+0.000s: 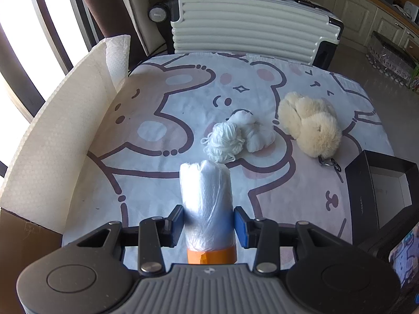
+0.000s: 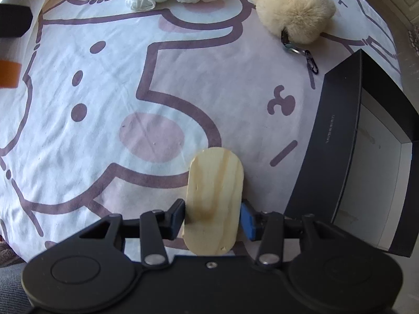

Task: Organize objects
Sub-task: 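Carry the wooden block with the right tool toward the black box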

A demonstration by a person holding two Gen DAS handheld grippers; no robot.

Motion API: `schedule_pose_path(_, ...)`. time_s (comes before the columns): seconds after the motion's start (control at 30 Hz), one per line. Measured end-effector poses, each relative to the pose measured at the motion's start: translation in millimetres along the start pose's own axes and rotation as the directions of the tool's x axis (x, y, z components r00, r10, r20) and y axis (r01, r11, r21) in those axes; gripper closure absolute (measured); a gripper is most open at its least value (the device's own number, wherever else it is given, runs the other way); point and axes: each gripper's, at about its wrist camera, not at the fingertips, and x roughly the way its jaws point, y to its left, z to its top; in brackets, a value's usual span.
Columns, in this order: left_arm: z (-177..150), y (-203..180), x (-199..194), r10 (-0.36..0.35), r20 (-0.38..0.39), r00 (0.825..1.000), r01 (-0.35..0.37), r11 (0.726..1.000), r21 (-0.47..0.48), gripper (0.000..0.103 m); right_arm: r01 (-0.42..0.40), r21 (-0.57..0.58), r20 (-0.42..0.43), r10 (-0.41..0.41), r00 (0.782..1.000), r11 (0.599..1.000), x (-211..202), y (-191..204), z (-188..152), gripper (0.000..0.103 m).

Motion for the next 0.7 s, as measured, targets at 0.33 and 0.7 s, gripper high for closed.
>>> schedule_pose_path(0.33,0,3,3,-0.004,-0.004,1.000,0.004,1.000,0.013,0.061,-0.019,0.048,0.059,0.016,0.998,0.999,-15,-4,3,0.057)
schedule_pose_path(0.7,1,9,-7,-0.005,0.024,1.000,0.005,1.000,0.029,0.061,-0.055,0.165,0.267,0.009,0.964,0.985,-72,-28,10,0.057)
